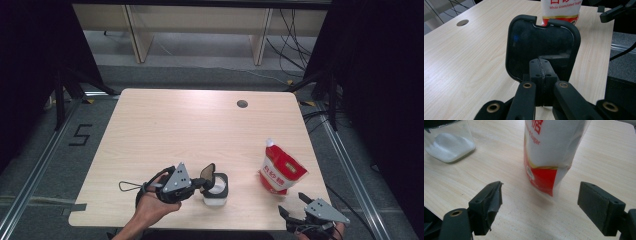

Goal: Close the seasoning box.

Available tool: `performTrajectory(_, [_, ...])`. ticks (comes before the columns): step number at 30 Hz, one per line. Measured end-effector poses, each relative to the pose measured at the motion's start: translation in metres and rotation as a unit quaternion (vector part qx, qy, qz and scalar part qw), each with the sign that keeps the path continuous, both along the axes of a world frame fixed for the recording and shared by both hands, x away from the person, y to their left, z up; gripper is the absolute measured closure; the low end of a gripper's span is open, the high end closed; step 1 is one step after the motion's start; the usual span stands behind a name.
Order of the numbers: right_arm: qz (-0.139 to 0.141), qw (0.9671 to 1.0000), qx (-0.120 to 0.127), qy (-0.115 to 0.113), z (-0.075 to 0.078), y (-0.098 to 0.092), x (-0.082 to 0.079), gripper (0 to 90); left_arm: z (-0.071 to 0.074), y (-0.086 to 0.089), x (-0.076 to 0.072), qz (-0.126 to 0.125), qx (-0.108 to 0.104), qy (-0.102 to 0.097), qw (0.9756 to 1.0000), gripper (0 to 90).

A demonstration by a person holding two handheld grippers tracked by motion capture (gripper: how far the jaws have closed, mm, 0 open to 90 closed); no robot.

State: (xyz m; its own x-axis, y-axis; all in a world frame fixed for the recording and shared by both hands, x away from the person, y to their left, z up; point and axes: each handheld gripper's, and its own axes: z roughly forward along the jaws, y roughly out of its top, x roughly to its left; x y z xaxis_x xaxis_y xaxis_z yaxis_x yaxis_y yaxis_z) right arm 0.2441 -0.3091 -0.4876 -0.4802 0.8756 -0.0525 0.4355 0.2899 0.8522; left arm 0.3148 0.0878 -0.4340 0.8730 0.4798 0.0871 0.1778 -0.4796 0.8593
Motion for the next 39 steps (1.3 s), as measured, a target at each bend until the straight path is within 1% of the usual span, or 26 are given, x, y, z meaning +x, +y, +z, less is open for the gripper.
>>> performTrajectory(1, [0.0,1.0,0.001,0.001,0.0,0.0,0.0,20.7,0.0,-0.001,0.0,0.001,0.001,0.004,1.0,89.2])
performTrajectory(3, [-0.001,1.0,0.002,0.004,0.0,0.0,0.0,20.7,-0.001,-0.002,0.001,-0.001,0.003,0.0,1.0,89.2])
performTrajectory(5, [0.0,1.0,0.0,0.002,0.0,0.0,0.0,20.7,-0.002,-0.003,0.001,0.001,0.005,0.004,1.0,89.2])
performTrajectory(7, [0.0,1.0,-0.001,0.001,0.0,0.0,0.0,20.7,-0.004,-0.003,0.001,-0.003,0.002,0.0,1.0,89.2])
performTrajectory(10, [0.0,1.0,0.0,-0.001,0.0,0.0,0.0,20.7,-0.006,-0.005,0.002,-0.005,0.008,0.005,0.9999,89.2])
performTrajectory(11, [0.0,1.0,0.0,-0.001,0.0,0.0,0.0,20.7,-0.006,-0.005,0.002,-0.005,0.008,0.005,0.9999,89.2])
performTrajectory(12, [0.0,1.0,0.0,-0.001,0.0,0.0,0.0,20.7,-0.008,-0.007,0.001,-0.002,0.005,0.012,0.9999,89.2])
performTrajectory(14, [0.0,1.0,-0.001,-0.001,0.0,0.0,0.0,20.7,-0.009,-0.008,0.002,-0.006,0.008,0.013,0.9999,89.2])
performTrajectory(15, [0.0,1.0,-0.001,-0.001,0.0,0.0,0.0,20.7,-0.009,-0.008,0.001,-0.005,0.012,0.009,0.9999,89.2])
performTrajectory(18, [0.001,1.0,-0.001,0.0,0.0,0.0,0.0,20.7,-0.012,-0.01,0.001,-0.006,0.011,0.016,0.9998,89.2])
performTrajectory(21, [0.001,1.0,0.0,-0.001,0.0,0.0,0.0,20.7,-0.012,-0.01,0.001,-0.005,0.013,0.013,0.9998,89.1])
performTrajectory(23, [0.001,1.0,0.0,-0.001,0.0,0.0,0.0,20.7,-0.012,-0.01,0.001,-0.004,0.006,0.018,0.9998,88.8])
performTrajectory(24, [0.001,1.0,0.0,0.0,0.0,0.0,0.0,20.7,-0.012,-0.01,0.002,-0.007,0.008,0.013,0.9999,88.3])
performTrajectory(25, [0.001,1.0,0.0,0.0,0.0,0.0,0.0,20.7,-0.012,-0.01,0.002,-0.007,0.008,0.013,0.9999,87.6])
performTrajectory(26, [0.001,1.0,0.0,-0.001,0.0,0.0,0.0,20.7,-0.011,-0.008,0.002,-0.003,0.0,0.02,0.9998,86.5])
performTrajectory(28, [0.001,1.0,0.0,-0.001,0.0,0.0,0.0,20.7,-0.01,-0.008,0.002,-0.006,-0.003,0.017,0.9998,85.8])
performTrajectory(29, [-0.009,0.9999,0.009,0.009,0.0,0.002,-0.002,20.7,-0.01,-0.007,0.001,-0.001,-0.014,0.026,0.9996,84.0])
performTrajectory(30, [-0.009,0.9998,0.01,0.013,0.0,0.002,-0.002,20.7,-0.009,-0.006,0.002,-0.003,-0.021,0.027,0.9994,80.6])
performTrajectory(32, [-0.009,0.9998,0.011,0.012,0.0,0.002,-0.002,20.7,-0.008,-0.004,0.001,-0.002,-0.016,0.029,0.9994,76.2])
performTrajectory(33, [-0.009,0.9998,0.011,0.013,0.0,0.002,-0.002,20.7,-0.008,-0.003,0.002,-0.006,-0.022,0.031,0.9993,73.8])
performTrajectory(34, [-0.009,0.9998,0.011,0.013,0.0,0.002,-0.002,20.7,-0.008,-0.003,0.002,-0.006,-0.022,0.031,0.9993,71.4])
performTrajectory(35, [-0.009,0.9998,0.011,0.012,0.0,0.002,-0.002,20.7,-0.008,-0.002,0.0,-0.001,-0.027,0.039,0.9989,71.4])
performTrajectory(36, [-0.006,1.0,0.005,0.005,0.001,0.001,-0.002,20.7,-0.008,0.0,0.001,-0.005,-0.032,0.036,0.9988,64.7])
performTrajectory(37, [-0.003,1.0,-0.001,-0.003,0.0,0.0,-0.001,20.7,-0.008,0.001,-0.001,-0.001,-0.034,0.044,0.9985,63.0])
performTrajectory(38, [-0.003,1.0,-0.001,-0.003,0.0,0.0,-0.001,20.7,-0.008,0.001,-0.001,-0.001,-0.034,0.044,0.9985,61.1])
performTrajectory(39, [-0.007,0.9999,0.007,0.005,0.0,0.002,-0.002,20.7,-0.008,0.002,0.0,-0.006,-0.033,0.038,0.9987,61.1])
